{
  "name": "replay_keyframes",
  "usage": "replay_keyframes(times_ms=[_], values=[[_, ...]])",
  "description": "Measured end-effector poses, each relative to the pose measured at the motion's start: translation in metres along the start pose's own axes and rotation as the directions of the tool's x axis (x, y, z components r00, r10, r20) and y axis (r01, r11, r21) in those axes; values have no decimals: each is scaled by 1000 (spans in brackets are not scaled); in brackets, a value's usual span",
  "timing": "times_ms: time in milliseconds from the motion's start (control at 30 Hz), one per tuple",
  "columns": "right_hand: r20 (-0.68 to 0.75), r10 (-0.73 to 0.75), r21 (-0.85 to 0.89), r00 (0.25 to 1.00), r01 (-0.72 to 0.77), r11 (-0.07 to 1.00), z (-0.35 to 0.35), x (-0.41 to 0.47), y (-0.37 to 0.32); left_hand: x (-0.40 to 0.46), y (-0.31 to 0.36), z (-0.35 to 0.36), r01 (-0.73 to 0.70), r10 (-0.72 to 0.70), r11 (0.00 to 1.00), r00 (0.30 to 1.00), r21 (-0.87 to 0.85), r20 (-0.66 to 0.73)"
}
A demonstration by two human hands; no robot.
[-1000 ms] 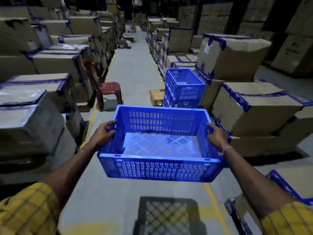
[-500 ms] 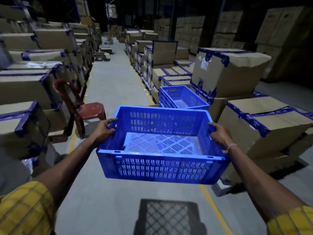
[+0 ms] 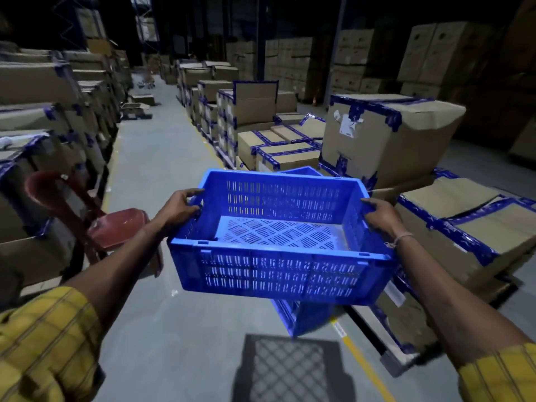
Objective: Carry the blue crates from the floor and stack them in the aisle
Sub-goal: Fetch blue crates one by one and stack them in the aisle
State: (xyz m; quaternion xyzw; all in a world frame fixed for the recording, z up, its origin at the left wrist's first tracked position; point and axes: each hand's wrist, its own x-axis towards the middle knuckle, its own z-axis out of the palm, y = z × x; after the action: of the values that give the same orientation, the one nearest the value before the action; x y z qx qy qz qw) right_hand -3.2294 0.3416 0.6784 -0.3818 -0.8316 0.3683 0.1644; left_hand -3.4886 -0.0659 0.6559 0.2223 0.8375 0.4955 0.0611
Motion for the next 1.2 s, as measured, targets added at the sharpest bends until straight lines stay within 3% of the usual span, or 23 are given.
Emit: replay_keyframes(times_ms=[600,1000,1200], values=[[-253,216,71,943,-205,976,59,175,-64,347,-16,48,-198,209,978,950,-73,231],[-486,365,72,794,-380,922,124,249,-101,582,-30,102,-318,349,936,796,-150,495],[-586,418,120,694,-436,892,149,268,-103,650,-22,140,-403,451,890,707,-215,544]])
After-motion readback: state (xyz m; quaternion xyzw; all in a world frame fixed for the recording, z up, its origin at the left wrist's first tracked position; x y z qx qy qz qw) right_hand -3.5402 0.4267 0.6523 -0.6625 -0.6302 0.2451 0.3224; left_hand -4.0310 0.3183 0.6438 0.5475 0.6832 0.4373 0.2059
